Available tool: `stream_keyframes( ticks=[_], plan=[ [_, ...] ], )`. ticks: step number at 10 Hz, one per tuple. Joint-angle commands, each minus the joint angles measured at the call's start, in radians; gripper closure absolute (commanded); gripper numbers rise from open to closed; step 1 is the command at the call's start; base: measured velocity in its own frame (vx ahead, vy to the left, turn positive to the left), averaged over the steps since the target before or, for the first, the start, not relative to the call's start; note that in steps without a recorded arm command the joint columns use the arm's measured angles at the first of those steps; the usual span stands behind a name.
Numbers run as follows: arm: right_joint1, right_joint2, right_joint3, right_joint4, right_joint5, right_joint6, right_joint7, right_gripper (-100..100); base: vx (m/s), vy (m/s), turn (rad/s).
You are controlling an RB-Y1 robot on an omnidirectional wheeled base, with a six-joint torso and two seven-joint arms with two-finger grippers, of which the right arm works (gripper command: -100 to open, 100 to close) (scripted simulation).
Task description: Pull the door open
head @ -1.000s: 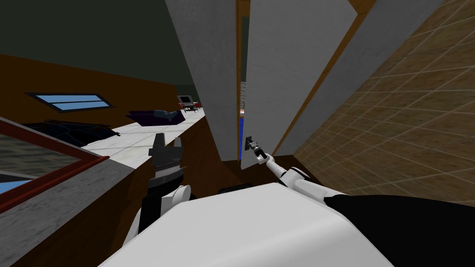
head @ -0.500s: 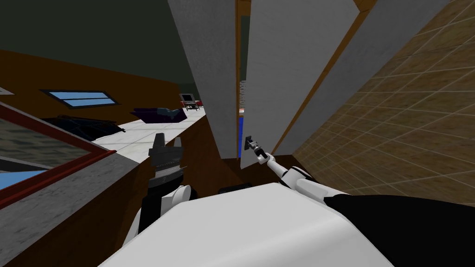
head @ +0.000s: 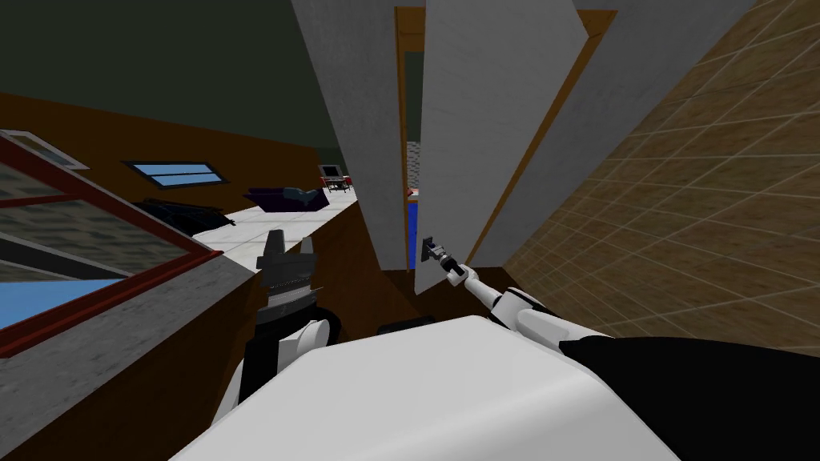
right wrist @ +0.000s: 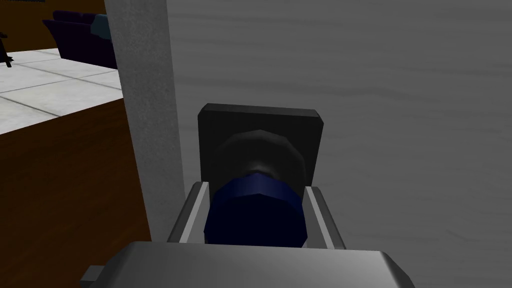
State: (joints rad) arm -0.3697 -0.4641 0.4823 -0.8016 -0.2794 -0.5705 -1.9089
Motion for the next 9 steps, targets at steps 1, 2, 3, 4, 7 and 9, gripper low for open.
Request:
stream_keyframes(
  ticks=[1,2,3,4,7,9],
  plan=[
    [0.000,-0.016,0.026,-0.010,0.009,-0.015,-0.035,100,-0.148,-0.143,0.084],
    [0.001,-0.025,0.039,-0.014,0.013,-0.021,-0.051,100,-0.128,-0.129,0.068],
    [0.000,-0.019,0.030,-0.010,0.010,-0.015,-0.039,100,-0.053,-0.053,0.026],
    [0.006,-0.039,0.059,-0.019,0.023,-0.038,-0.070,100,-0.119,-0.127,0.057],
    [0.012,-0.079,0.107,-0.037,0.045,-0.081,-0.125,100,-0.193,-0.172,0.063],
    [0.017,-0.108,0.143,-0.050,0.062,-0.113,-0.165,100,-0.184,-0.170,0.051]
  ],
)
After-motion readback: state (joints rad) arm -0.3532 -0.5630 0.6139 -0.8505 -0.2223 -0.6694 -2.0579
